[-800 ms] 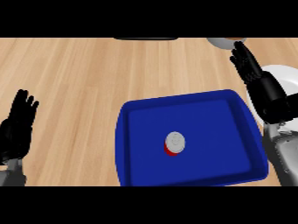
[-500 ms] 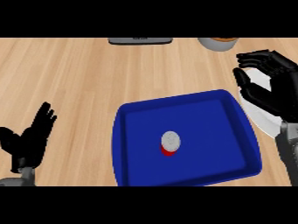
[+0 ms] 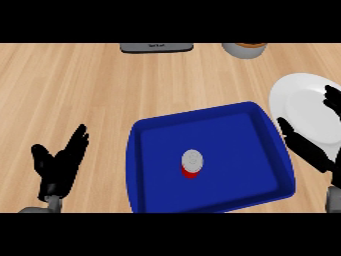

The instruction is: Pick the can from the tray and place it in the plate

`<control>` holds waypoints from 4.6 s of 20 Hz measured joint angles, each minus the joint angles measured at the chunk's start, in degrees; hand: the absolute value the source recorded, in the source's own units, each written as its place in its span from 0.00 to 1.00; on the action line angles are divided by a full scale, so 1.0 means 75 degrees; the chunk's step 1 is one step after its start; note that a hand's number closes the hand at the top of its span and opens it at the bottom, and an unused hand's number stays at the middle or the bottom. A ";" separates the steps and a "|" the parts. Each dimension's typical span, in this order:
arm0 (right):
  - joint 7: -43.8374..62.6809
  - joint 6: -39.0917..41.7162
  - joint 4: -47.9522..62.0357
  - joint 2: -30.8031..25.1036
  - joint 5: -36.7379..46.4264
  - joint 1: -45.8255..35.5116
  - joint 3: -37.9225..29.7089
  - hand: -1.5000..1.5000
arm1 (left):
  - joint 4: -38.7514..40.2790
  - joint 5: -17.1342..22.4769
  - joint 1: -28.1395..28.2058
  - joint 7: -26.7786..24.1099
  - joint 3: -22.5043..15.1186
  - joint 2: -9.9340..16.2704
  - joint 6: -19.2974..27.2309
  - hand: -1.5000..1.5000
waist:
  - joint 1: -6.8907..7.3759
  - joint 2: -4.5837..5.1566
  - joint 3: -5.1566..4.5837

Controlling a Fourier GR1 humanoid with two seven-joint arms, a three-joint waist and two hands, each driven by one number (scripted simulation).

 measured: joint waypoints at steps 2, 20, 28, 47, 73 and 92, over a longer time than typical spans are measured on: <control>0.0068 -0.0183 -0.0599 0.0230 0.0437 0.0572 0.0373 0.00 | -0.0111 -0.0090 -0.0009 0.0146 -0.0100 -0.0070 0.0012 0.50 | 0.0087 0.0011 0.0001; 0.5790 0.3939 -0.2709 -0.0451 0.3566 0.0729 0.3063 0.00 | -0.0657 -0.0430 0.0037 0.0744 -0.0426 -0.0354 0.0161 0.50 | 0.0380 0.0058 -0.0021; 0.6861 0.4593 -0.1498 0.0861 0.4700 -0.0497 0.3904 0.00 | -0.0678 -0.0500 0.0015 0.0872 -0.0176 -0.0361 -0.0003 0.50 | 0.0354 0.0056 -0.0009; 0.7068 0.4231 0.0607 0.1757 0.5074 -0.0918 0.4505 0.00 | -0.0489 -0.0902 0.0003 0.0904 0.0206 -0.0683 -0.0377 0.50 | 0.0319 0.0056 -0.0003; 0.6541 0.4093 0.2865 0.1760 0.5090 -0.1650 0.4443 1.00 | -0.0728 -0.1369 0.0057 0.1133 0.0519 -0.1120 -0.0621 0.50 | 0.0323 0.0037 -0.0008; 0.1625 0.0517 -0.2405 -0.2829 0.4836 0.2493 0.5751 1.00 | -0.0736 -0.1382 0.0401 0.0941 0.0740 -0.1123 -0.0605 0.50 | -0.0022 -0.0021 0.0017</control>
